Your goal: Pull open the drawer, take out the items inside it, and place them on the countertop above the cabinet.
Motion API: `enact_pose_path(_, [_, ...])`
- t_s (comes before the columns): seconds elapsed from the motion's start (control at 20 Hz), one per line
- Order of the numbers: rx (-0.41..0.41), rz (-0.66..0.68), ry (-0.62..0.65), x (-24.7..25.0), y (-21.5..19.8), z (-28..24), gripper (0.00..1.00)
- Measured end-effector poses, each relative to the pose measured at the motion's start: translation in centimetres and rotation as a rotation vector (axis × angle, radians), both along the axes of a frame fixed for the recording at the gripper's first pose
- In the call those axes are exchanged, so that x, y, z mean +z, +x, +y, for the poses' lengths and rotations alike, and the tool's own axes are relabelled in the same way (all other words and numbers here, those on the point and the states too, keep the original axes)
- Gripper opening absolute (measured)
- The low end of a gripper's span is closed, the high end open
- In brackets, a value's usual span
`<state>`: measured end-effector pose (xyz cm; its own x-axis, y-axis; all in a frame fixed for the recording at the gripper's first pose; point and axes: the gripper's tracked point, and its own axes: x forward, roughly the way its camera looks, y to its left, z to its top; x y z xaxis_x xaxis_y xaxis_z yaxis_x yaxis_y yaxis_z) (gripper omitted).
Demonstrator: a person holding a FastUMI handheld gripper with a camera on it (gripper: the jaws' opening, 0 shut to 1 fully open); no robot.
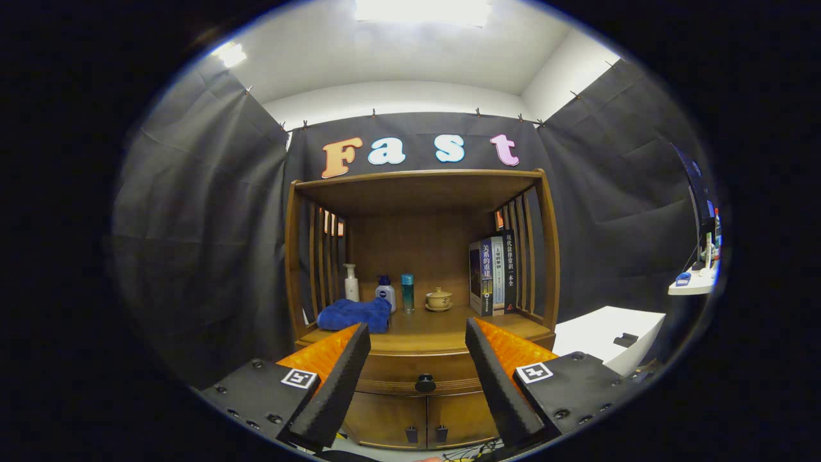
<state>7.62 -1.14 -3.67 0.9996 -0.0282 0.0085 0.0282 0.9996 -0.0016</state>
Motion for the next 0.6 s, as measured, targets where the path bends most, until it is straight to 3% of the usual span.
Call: enact_pose_path(0.6, [-0.057, 0.166, -0.018, -17.6, 12.5, -3.0, 0.97])
